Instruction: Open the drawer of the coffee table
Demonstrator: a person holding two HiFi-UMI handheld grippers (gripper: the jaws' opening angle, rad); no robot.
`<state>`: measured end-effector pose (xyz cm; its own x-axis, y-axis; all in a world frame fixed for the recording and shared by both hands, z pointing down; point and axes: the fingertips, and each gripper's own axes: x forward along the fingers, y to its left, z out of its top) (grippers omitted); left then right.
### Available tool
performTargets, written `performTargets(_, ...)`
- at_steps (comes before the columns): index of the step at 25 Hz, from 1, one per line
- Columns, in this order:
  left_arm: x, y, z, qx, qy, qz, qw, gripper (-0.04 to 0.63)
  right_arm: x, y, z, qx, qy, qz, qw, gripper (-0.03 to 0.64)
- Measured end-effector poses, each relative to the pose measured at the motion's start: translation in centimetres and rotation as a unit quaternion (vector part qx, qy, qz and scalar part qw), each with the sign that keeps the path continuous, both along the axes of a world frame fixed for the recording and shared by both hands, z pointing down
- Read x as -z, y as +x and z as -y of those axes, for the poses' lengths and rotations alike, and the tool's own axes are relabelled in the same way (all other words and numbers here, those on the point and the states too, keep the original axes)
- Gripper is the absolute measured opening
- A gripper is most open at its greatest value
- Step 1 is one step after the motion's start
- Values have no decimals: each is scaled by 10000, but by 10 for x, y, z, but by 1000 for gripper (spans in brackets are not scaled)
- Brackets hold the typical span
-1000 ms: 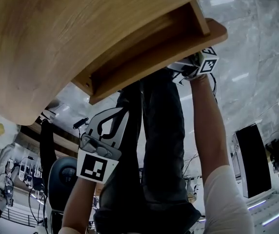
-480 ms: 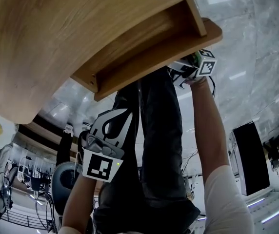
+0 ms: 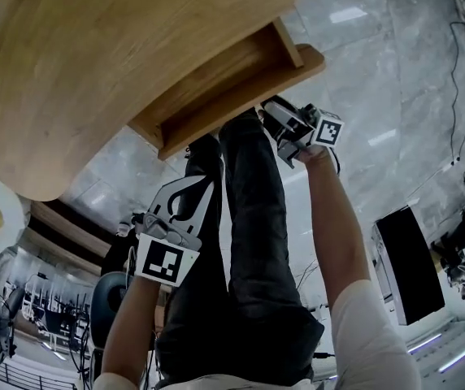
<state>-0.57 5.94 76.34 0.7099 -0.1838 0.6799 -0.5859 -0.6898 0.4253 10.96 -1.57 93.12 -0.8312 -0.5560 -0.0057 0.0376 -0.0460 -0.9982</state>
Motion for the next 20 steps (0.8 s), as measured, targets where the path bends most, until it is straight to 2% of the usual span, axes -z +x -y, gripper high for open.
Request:
performTargets(2,17,1,4,-6,52,-20,10000,20,23,1,-5,64,-135,-26,9999,279)
performTargets(8,84,-5,12,8,271,-43,9996,20,98,-3,-4,288,-102,-270,9992,170)
performTargets(12,132,-18,22,115,437,-144,9989,20,165,-19,11,404,97,-119,9991,79)
performTargets(16,196,-24,21,2,643,-93,9979,20,249,-35,4,827,289,27,9961,52)
performTargets(20,261,-26,28,-264,1056,-65,9940,20,314,-41,5,1345,498,-18,9897,40)
